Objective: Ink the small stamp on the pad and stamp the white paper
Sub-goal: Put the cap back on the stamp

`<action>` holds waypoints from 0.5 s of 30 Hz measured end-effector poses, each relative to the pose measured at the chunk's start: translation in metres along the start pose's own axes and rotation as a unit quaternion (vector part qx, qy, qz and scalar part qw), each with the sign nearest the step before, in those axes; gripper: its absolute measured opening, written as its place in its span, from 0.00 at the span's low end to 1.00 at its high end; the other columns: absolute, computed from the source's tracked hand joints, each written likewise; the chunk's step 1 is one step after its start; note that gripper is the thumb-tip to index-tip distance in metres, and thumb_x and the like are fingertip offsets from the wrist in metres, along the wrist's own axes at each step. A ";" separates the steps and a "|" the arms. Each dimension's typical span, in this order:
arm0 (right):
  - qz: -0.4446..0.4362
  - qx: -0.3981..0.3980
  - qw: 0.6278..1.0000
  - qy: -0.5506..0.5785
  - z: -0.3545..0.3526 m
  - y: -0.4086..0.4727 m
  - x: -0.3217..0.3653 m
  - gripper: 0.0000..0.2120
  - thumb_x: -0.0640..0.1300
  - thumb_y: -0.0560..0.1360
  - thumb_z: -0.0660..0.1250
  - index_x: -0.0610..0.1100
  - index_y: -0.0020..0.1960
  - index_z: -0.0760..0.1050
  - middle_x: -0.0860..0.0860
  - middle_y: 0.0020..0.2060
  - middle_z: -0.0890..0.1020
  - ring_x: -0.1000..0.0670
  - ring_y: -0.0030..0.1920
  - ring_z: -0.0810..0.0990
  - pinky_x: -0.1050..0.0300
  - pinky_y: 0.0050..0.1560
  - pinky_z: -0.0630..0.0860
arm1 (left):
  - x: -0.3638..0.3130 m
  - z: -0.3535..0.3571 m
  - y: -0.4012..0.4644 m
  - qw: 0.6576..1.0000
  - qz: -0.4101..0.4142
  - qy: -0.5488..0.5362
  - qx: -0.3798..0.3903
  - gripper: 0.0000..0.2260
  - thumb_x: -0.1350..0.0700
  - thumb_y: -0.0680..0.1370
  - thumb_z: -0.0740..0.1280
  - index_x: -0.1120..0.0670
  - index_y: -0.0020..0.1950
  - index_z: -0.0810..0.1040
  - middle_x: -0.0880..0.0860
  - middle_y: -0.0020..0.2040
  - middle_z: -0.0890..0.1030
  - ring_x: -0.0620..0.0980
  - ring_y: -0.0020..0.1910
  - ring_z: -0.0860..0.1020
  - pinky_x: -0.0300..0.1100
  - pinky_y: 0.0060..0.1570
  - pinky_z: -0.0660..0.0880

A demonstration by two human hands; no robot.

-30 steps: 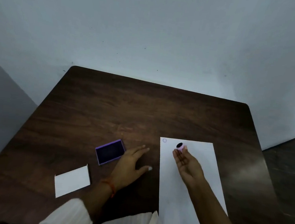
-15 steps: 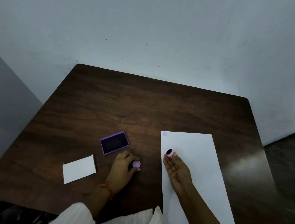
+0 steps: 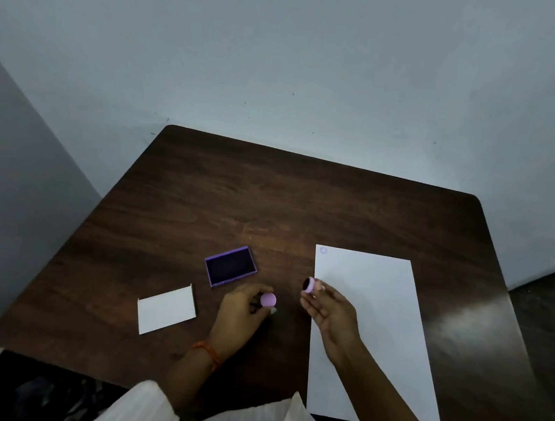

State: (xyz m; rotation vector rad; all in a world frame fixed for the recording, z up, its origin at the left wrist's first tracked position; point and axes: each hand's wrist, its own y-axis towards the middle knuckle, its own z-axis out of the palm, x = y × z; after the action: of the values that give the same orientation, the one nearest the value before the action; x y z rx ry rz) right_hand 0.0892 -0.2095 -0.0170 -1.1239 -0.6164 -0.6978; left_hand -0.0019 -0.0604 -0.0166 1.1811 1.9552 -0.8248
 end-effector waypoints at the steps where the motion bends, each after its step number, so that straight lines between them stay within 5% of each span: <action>1: -0.017 0.004 0.998 -0.058 0.004 -0.005 -0.001 0.05 0.39 0.72 0.68 0.44 0.48 0.80 0.46 0.48 0.83 0.46 0.48 0.84 0.61 0.42 0.83 | -0.001 -0.001 -0.001 1.000 0.001 -0.010 -0.007 0.17 0.60 0.71 0.72 0.53 0.59 0.77 0.50 0.58 0.80 0.44 0.54 0.78 0.28 0.50 0.73; 7: -0.163 0.026 0.932 -0.322 0.023 -0.023 -0.008 0.07 0.47 0.69 0.73 0.54 0.45 0.77 0.55 0.43 0.83 0.55 0.44 0.82 0.65 0.47 0.79 | -0.005 -0.007 -0.007 0.997 0.004 -0.072 -0.008 0.17 0.59 0.70 0.73 0.48 0.57 0.77 0.44 0.52 0.81 0.38 0.49 0.79 0.27 0.48 0.76; 10: -0.201 0.034 0.908 -0.367 0.027 -0.025 -0.008 0.07 0.47 0.69 0.72 0.52 0.47 0.78 0.58 0.41 0.81 0.59 0.42 0.80 0.74 0.43 0.74 | -0.008 -0.010 -0.009 0.994 -0.001 -0.108 -0.014 0.18 0.60 0.69 0.74 0.46 0.55 0.77 0.44 0.50 0.82 0.35 0.48 0.80 0.26 0.46 0.76; 15: -0.213 0.053 0.894 -0.391 0.030 -0.026 -0.006 0.11 0.45 0.70 0.72 0.45 0.52 0.80 0.51 0.46 0.83 0.56 0.45 0.80 0.70 0.47 0.74 | -0.008 -0.016 -0.012 0.989 -0.009 -0.145 -0.027 0.21 0.60 0.66 0.76 0.42 0.53 0.76 0.46 0.48 0.83 0.38 0.47 0.81 0.30 0.46 0.78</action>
State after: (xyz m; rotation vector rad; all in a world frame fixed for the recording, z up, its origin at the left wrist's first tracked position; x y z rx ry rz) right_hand 0.0621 -0.1867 0.0034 -1.1628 -1.6070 -0.5481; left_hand -0.0141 -0.0560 0.0012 0.9543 1.7407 -0.8938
